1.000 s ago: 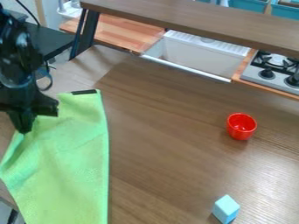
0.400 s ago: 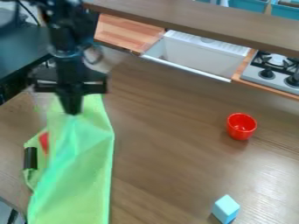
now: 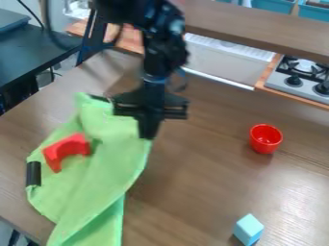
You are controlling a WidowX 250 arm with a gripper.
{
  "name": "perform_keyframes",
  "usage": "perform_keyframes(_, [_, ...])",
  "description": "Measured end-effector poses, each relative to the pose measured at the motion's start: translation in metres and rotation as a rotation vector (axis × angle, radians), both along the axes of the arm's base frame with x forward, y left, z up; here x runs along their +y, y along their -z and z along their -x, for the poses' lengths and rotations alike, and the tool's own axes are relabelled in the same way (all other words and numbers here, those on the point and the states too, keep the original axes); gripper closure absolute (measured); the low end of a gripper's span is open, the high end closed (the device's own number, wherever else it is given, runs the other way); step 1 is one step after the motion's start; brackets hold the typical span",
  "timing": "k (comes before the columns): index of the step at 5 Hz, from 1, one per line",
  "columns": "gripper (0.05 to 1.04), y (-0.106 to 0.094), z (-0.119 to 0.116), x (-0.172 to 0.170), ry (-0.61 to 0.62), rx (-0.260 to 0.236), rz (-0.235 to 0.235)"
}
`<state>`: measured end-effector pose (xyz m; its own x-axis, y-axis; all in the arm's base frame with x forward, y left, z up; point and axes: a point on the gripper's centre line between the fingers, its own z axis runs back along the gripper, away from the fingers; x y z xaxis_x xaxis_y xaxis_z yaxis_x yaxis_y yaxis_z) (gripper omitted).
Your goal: Unfold the cloth from left to right
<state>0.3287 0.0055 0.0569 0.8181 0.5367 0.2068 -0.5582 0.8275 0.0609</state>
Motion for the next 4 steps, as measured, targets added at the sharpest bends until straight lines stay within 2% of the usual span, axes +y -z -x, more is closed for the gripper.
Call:
perform_keyframes(2, [1.035,0.015,-0.046,-0.059,-0.013,0.002,0.015])
perform_keyframes(3, [1.035,0.019,-0.063,-0.076,-0.014,-0.017,0.033])
perform_keyframes(4, [1.034,0.018,-0.07,-0.082,-0.014,-0.059,0.06])
